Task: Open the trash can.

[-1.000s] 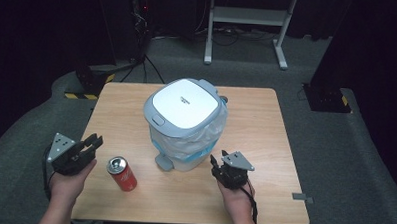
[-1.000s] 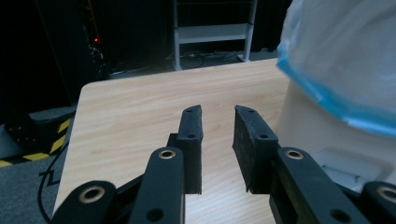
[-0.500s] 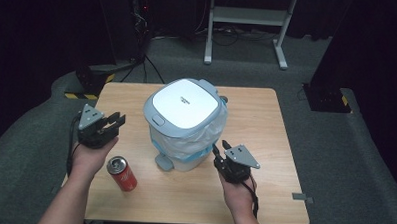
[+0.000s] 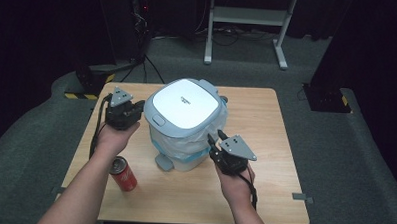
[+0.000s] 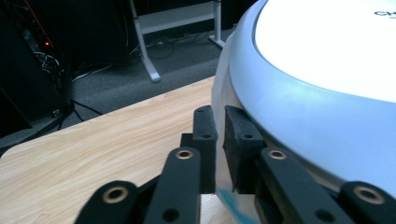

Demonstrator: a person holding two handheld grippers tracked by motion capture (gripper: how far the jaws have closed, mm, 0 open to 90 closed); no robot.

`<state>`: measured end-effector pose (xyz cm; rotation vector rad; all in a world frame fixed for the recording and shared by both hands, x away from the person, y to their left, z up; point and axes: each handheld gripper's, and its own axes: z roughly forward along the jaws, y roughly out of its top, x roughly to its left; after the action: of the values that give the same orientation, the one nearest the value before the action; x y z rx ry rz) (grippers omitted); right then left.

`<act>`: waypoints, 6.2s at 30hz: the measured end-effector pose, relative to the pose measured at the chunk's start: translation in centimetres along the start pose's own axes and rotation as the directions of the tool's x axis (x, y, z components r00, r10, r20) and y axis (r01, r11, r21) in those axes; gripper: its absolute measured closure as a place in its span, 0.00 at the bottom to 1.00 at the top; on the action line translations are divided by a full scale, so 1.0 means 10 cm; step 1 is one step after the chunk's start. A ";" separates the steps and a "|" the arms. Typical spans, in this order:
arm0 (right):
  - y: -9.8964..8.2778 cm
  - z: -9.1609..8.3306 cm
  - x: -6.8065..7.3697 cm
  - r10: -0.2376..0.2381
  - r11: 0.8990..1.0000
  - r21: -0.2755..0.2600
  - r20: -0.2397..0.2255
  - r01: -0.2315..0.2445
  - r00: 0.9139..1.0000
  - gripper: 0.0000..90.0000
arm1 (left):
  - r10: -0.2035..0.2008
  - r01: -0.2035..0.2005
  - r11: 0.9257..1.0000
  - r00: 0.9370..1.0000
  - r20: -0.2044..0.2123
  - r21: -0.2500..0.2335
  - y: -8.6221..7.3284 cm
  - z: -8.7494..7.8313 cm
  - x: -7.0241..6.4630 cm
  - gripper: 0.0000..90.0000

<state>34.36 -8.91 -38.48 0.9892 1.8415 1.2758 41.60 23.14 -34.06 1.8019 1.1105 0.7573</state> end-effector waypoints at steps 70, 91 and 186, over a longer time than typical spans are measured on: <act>-1.12 0.06 -0.58 0.059 0.954 0.287 0.110 -0.088 0.992 0.62 | -0.139 0.131 0.987 0.986 -0.091 -0.094 -1.46 -1.00 0.38 0.78; -1.18 0.09 -0.56 0.056 0.946 0.311 0.107 -0.087 0.993 0.62 | -0.138 0.148 0.979 0.987 0.078 -0.140 -1.45 -1.22 0.11 0.28; -1.06 0.53 0.51 0.026 0.952 0.301 -0.275 0.060 0.961 0.72 | -0.118 0.117 0.986 0.993 0.000 -0.121 -2.13 -0.73 0.05 0.37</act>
<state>34.26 -4.66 -50.64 0.9896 2.3141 1.1859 27.66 31.08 -49.89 1.6193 1.1410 0.7451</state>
